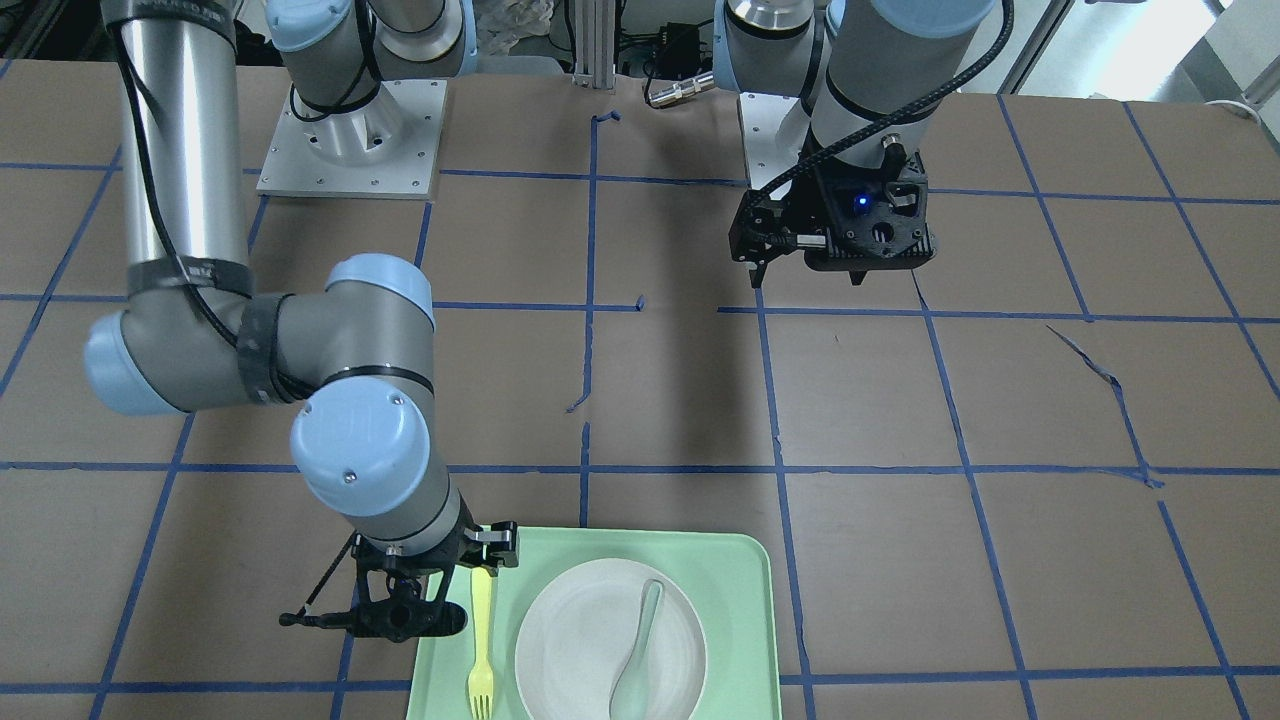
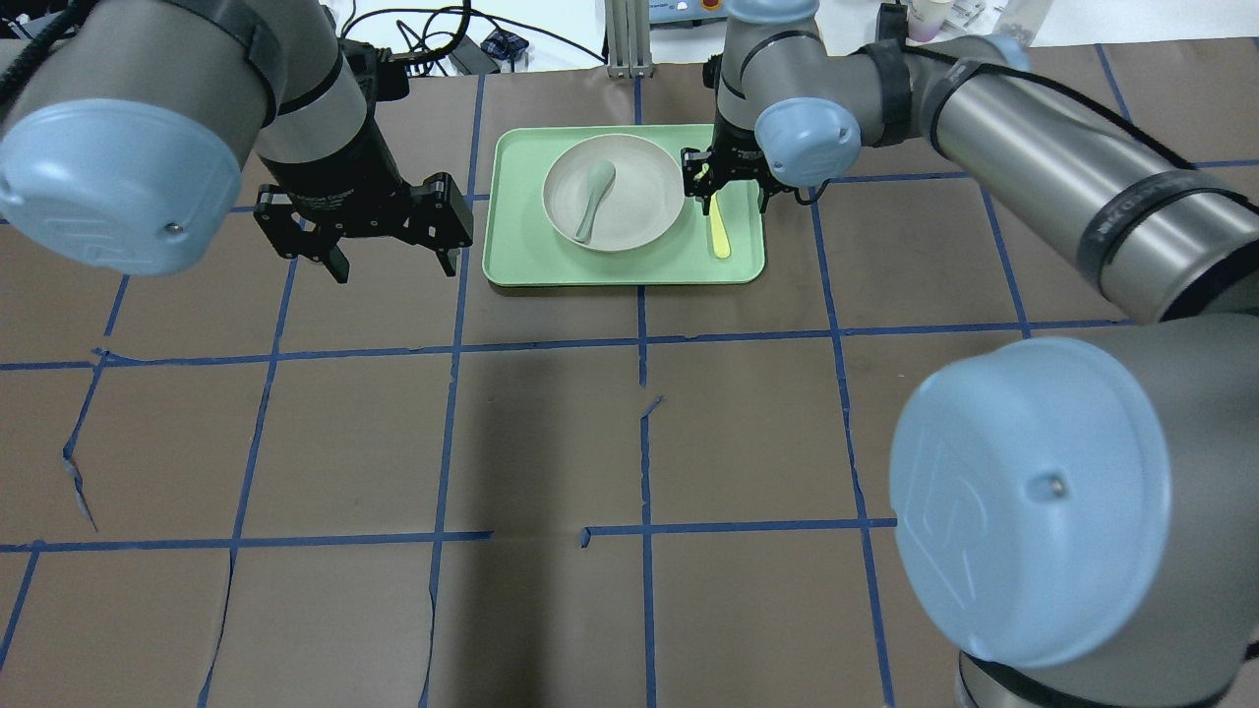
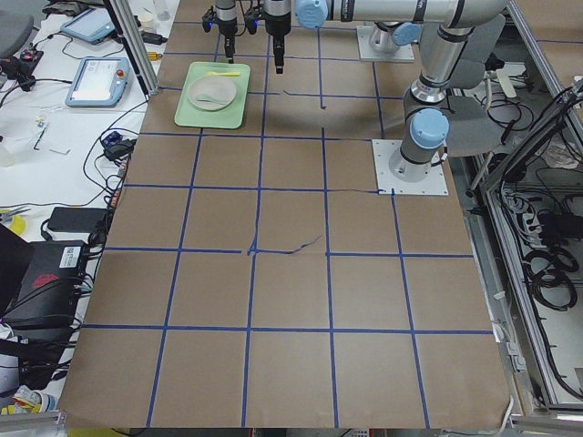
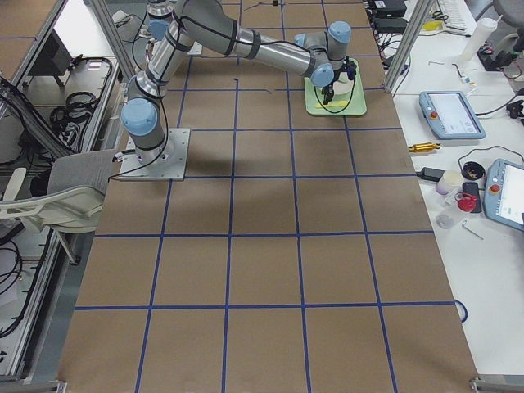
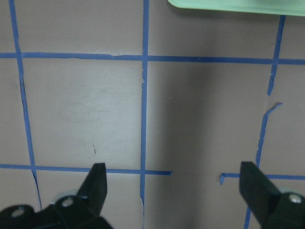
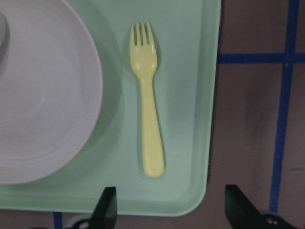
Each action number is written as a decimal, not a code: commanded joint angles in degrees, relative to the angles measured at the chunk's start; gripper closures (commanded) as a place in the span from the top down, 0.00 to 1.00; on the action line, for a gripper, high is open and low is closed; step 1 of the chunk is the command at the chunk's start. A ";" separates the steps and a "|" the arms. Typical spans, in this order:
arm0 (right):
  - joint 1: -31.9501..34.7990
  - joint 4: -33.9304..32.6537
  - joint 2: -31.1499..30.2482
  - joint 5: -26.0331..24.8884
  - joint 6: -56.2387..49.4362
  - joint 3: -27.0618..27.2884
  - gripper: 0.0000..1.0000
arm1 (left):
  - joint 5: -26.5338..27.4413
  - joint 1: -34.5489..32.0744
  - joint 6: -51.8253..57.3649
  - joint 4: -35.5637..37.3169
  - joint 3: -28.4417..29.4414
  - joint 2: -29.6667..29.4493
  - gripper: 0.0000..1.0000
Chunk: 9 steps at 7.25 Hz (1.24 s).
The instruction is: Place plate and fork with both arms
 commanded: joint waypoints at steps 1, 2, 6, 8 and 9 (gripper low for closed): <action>-2.16 14.42 -11.69 -0.40 -0.03 0.08 1.00 | 0.17 0.00 0.00 0.00 0.04 0.17 1.00; -4.17 19.80 -17.31 0.04 -0.72 0.34 1.00 | 0.26 0.00 -0.09 -0.09 0.04 0.35 1.00; -4.28 19.77 -34.64 -0.40 -5.13 14.72 1.00 | 0.35 -0.26 -0.26 -0.18 0.04 1.49 1.00; -4.02 19.06 -35.12 -0.75 -5.30 15.19 1.00 | 0.26 -0.44 -2.27 -0.79 0.31 1.84 1.00; -4.02 19.15 -34.94 -0.84 -5.30 15.02 1.00 | 0.00 -0.44 -2.46 -0.88 0.57 1.84 1.00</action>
